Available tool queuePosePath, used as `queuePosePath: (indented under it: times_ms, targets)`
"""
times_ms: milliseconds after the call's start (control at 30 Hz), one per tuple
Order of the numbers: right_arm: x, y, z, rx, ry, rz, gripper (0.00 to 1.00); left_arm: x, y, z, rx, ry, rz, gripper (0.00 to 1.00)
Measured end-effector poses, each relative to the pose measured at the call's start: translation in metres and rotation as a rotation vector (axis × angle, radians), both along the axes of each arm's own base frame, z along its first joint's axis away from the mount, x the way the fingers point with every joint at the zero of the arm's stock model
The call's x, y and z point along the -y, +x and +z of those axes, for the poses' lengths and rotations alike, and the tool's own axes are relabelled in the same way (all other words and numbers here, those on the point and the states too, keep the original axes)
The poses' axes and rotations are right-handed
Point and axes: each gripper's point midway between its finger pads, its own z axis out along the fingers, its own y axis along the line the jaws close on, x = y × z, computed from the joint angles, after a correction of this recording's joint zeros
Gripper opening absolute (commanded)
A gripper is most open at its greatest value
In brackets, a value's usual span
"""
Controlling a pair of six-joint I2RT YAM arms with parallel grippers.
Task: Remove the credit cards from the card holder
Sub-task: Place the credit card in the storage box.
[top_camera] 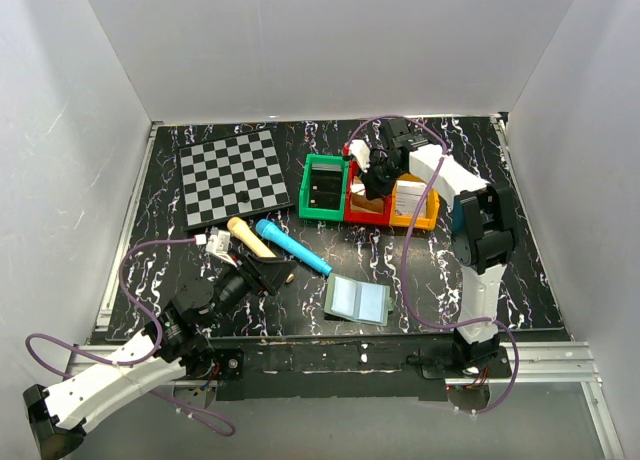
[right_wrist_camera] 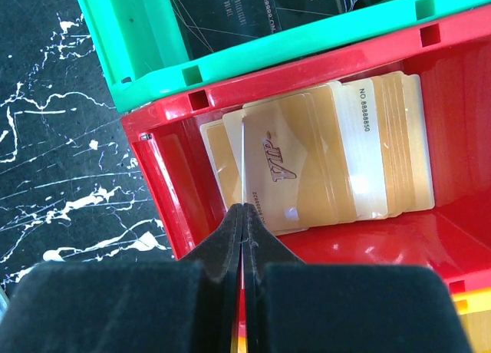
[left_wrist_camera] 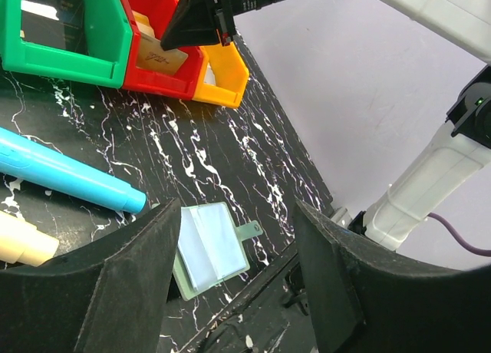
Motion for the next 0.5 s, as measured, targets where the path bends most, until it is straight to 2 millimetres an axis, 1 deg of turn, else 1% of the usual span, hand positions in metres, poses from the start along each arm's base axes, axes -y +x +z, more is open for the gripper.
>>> queuePosePath:
  times_ms: [233, 500]
  targets:
    - [-0.0067, 0.0021, -0.0063, -0.004, -0.008, 0.017, 0.01, 0.0000, 0.0000, -0.0011, -0.001, 0.002, 0.000, 0.60]
    - [-0.0065, 0.0039, -0.0082, 0.008, -0.035, 0.017, 0.01, -0.0006, -0.0003, -0.0011, 0.000, 0.001, 0.000, 0.61]
